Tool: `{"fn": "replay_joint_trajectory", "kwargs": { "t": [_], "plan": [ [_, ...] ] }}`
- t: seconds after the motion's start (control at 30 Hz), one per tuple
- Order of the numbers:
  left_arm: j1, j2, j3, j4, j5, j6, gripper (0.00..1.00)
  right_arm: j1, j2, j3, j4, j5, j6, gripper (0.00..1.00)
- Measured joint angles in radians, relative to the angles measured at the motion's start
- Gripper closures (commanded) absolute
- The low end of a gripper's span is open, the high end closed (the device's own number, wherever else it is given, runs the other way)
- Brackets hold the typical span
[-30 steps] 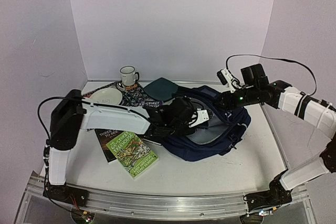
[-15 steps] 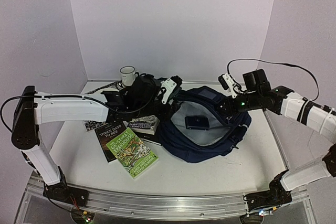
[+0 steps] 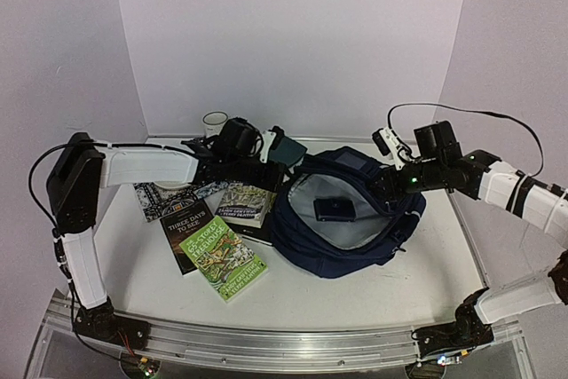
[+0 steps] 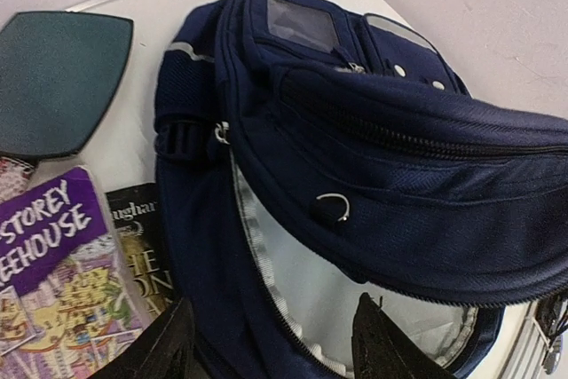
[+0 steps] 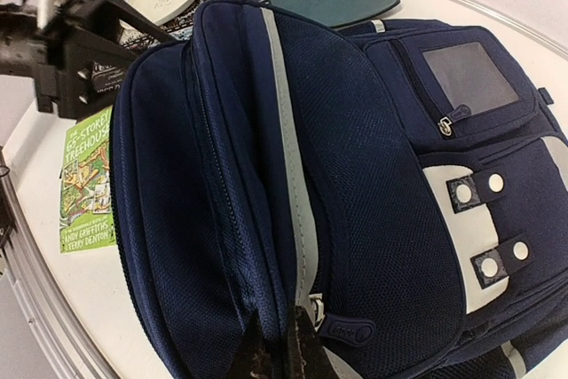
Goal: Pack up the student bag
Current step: Adjust the student bag at the center of the board.
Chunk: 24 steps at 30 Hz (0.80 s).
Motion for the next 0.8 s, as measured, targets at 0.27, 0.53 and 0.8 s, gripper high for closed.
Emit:
{"fn": "replay_joint_trajectory", "kwargs": {
  "t": [0.27,0.53,0.8],
  "plan": [
    [-0.002,0.129,0.041,-0.002,0.110,-0.068,0.87,0.000,0.000,-0.006,0.003,0.013,-0.014,1.00],
    [-0.003,0.118,-0.010,0.059,0.187,-0.157,1.00,0.008,0.006,-0.017,-0.005,0.085,-0.109,1.00],
    [-0.106,0.002,-0.148,0.148,0.108,-0.286,0.99,0.010,0.014,-0.017,-0.017,0.166,-0.287,1.00]
  ]
}}
